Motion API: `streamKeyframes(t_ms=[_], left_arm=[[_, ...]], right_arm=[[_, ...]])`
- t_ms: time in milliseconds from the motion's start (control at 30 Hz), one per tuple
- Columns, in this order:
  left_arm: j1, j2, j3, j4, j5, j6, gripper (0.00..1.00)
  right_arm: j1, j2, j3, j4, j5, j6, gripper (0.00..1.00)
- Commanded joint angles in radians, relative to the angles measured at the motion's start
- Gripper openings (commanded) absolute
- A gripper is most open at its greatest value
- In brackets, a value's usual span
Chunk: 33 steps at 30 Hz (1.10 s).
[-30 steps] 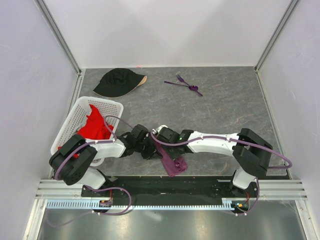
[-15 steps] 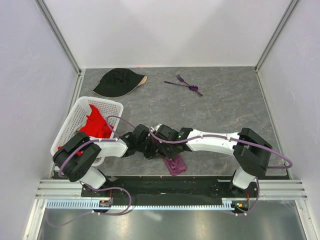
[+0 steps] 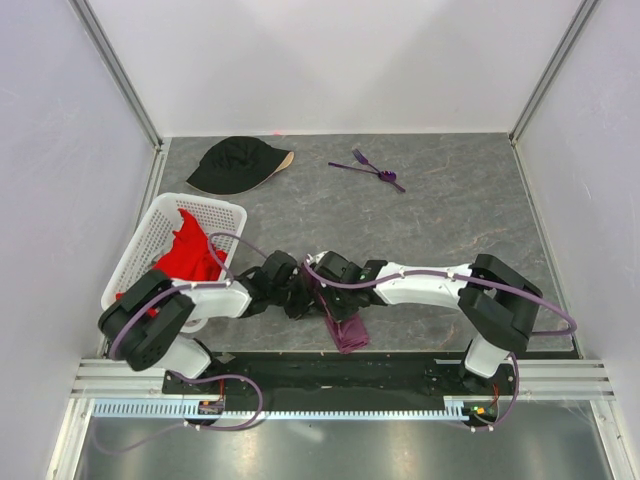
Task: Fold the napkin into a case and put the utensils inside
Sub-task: Smooth out the smaller rectangle-folded napkin at the center of the board.
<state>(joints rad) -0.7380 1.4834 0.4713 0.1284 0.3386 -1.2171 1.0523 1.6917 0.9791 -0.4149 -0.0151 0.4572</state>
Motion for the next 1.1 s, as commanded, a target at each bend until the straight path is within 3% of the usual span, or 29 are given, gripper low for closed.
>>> streamKeyframes(t_ms=[0,267,467,633,933,1067], left_arm=[[0.029,-0.119,-0.022,-0.076,-0.050,-0.006,0.09],[0.111,-0.161,0.050,-0.122,-0.018,0.044,0.12],[0.114,-0.025,0.135,-0.075,0.048,0.070,0.11],[0.117,0.052,0.138,-0.101,-0.004,0.108,0.09],[0.157,0.112,0.185,-0.177,-0.027,0.240,0.07],[0.157,0.101,0.202,-0.191,-0.033,0.255,0.07]], right_arm=[[-0.015,0.002,-0.065,0.090,-0.020,0.017,0.01],[-0.020,-0.030,-0.099,0.120,-0.032,0.012,0.02],[-0.023,-0.052,-0.109,0.130,-0.036,0.014,0.03],[-0.026,-0.072,-0.111,0.126,-0.040,0.020,0.03],[-0.087,-0.182,-0.092,0.083,-0.078,0.024,0.29],[-0.133,-0.196,-0.082,0.102,-0.118,0.029,0.35]])
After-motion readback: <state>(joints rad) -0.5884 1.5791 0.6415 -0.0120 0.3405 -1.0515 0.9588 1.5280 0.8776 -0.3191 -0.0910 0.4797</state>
